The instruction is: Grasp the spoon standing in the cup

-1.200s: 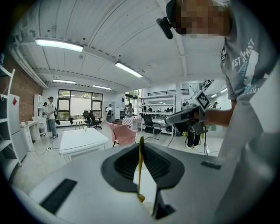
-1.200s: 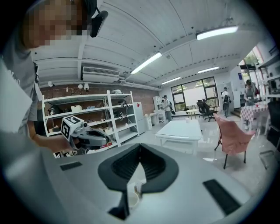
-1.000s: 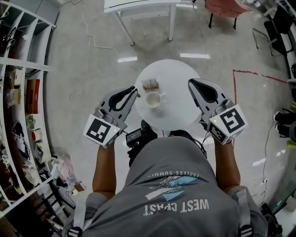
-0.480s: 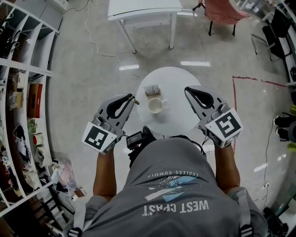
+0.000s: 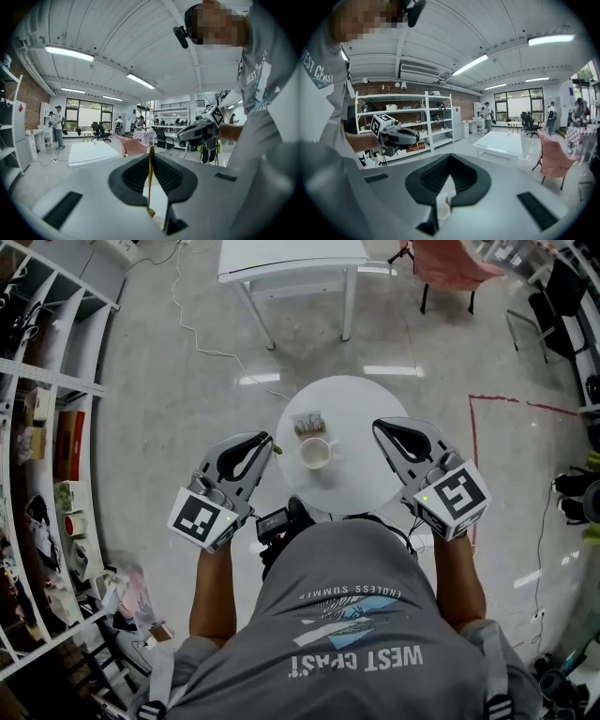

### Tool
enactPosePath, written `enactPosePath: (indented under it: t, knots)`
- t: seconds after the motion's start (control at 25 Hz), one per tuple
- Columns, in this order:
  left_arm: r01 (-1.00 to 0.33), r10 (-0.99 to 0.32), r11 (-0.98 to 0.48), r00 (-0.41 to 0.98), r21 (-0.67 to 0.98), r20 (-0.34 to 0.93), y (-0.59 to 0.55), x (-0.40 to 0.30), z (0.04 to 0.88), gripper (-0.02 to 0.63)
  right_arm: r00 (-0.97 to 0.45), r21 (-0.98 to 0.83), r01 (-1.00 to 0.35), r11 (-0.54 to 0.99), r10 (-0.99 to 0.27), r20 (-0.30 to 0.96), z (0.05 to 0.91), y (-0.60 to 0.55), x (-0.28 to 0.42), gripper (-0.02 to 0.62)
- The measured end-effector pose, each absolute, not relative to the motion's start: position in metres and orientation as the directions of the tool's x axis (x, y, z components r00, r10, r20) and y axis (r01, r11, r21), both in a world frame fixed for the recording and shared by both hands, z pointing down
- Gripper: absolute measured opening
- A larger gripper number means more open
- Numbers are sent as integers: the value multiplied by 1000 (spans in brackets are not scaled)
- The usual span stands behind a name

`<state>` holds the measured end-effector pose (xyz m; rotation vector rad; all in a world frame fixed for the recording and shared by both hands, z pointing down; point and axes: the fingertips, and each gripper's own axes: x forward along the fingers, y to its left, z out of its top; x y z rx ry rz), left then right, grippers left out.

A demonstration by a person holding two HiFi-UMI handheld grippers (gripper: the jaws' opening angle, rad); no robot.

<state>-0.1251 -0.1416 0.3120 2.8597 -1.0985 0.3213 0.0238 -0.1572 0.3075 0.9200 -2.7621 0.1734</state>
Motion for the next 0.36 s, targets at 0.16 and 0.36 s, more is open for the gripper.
enactPosePath:
  t: [0.16, 0.36]
  knots:
    - [-669, -654, -743, 726, -3, 212, -141, -123, 311, 32, -778, -42, -601, 798, -572, 258, 308, -155, 22, 0]
    - [-671, -651, -741, 716, -8, 251, -140, -129, 318, 32, -777, -48, -601, 798, -569, 269, 308, -154, 20, 0]
